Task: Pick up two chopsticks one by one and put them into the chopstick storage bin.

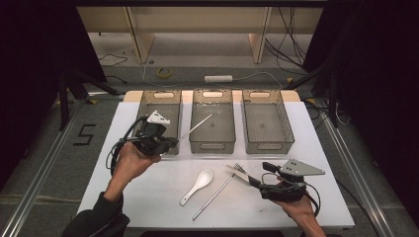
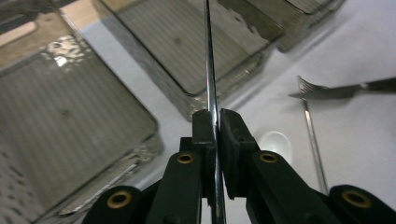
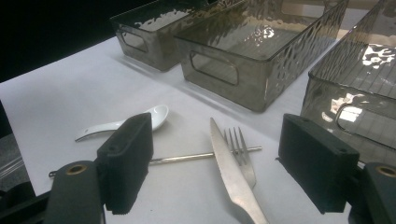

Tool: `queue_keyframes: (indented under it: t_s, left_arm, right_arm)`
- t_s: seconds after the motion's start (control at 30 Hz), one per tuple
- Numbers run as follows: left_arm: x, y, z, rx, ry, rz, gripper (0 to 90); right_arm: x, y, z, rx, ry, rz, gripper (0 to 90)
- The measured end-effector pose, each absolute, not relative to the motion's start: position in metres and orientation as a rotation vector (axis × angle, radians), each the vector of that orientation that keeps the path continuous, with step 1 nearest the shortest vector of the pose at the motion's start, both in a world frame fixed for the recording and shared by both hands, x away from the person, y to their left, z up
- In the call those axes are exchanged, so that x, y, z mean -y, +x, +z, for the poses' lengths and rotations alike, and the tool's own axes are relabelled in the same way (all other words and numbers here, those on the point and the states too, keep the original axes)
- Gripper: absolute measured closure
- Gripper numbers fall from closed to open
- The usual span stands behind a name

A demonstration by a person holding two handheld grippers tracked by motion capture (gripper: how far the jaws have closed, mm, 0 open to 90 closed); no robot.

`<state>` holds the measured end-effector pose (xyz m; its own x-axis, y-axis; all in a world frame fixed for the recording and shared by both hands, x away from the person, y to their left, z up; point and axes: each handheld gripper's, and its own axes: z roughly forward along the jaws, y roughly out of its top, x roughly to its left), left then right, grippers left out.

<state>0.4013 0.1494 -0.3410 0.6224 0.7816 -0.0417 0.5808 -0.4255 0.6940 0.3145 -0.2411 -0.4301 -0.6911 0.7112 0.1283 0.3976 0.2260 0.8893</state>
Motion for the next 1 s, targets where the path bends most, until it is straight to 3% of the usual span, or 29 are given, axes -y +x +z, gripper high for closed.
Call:
queue_keyframes:
  t_s: [0.6,1.0]
  left_arm:
    - [-0.218,0.464,-0.355,-1.358,1.980,0.464,84.7]
    - [-0.231,0.488,-0.375,-1.467,1.912,0.497,84.6]
  right_arm:
    - [0.242,0.315,-0.430,-2.198,1.040,1.457,27.3]
    - [0.242,0.315,-0.431,-2.200,1.040,1.457,27.3]
